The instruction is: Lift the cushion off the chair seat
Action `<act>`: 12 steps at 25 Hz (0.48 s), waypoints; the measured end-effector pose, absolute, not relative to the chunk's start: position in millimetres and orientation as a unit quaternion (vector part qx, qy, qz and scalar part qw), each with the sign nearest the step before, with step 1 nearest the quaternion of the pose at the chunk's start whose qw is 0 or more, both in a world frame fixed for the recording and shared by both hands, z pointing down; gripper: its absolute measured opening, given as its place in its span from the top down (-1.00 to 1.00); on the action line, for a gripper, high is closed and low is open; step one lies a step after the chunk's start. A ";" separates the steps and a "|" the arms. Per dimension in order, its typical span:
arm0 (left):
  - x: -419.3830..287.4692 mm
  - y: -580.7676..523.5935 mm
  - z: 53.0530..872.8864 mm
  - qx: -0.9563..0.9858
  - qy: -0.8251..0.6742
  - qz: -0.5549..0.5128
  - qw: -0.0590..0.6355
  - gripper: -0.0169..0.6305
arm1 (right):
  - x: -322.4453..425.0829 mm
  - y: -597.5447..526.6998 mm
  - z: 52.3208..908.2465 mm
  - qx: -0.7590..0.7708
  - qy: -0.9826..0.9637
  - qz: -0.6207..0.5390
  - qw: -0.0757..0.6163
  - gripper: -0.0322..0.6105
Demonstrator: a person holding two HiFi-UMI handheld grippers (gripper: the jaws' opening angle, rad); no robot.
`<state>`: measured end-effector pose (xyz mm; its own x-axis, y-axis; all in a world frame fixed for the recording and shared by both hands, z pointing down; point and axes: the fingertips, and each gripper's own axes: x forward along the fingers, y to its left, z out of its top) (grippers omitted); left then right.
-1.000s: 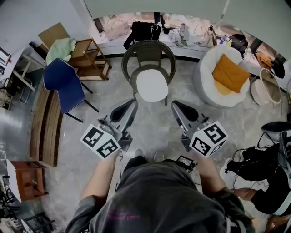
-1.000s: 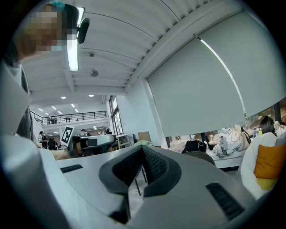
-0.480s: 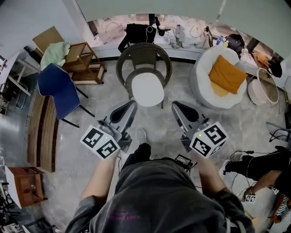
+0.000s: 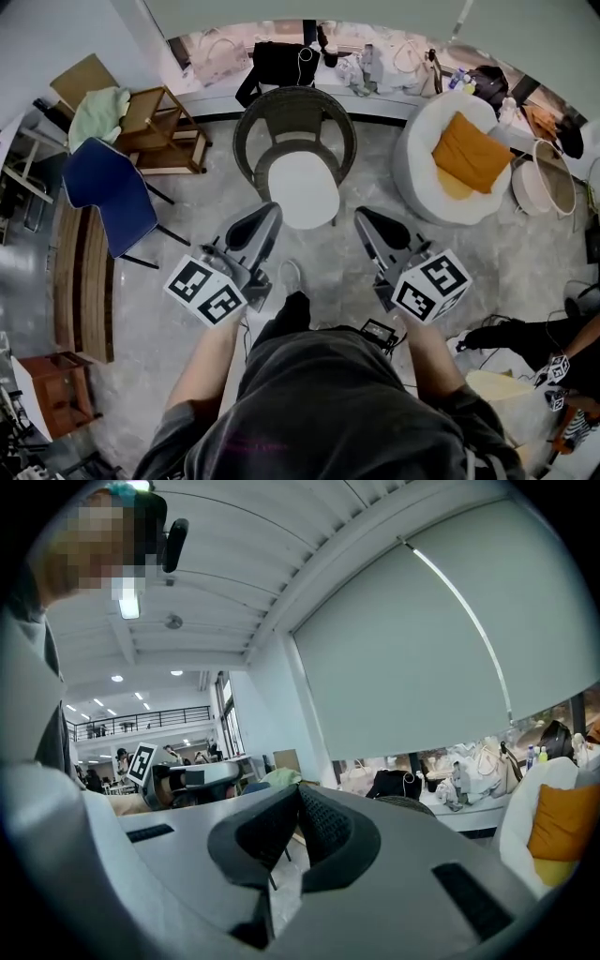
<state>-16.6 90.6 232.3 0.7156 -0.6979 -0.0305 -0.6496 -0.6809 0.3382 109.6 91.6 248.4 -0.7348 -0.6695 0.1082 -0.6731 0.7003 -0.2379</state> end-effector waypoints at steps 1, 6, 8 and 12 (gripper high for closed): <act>-20.4 80.6 235.2 0.913 -0.369 -0.078 0.157 0.92 | 105.7 82.1 250.9 0.364 -0.922 0.134 0.008 0.87; -36.4 33.0 248.9 0.912 -0.365 -0.073 0.173 0.92 | 90.4 36.0 265.4 0.369 -0.917 0.149 0.018 0.87; -42.0 14.3 252.4 0.912 -0.363 -0.070 0.179 0.92 | 85.3 18.4 269.7 0.372 -0.915 0.156 0.021 0.87; -55.6 -20.1 260.8 0.911 -0.359 -0.066 0.193 0.92 | 72.2 -16.7 278.3 0.376 -0.910 0.170 0.027 0.87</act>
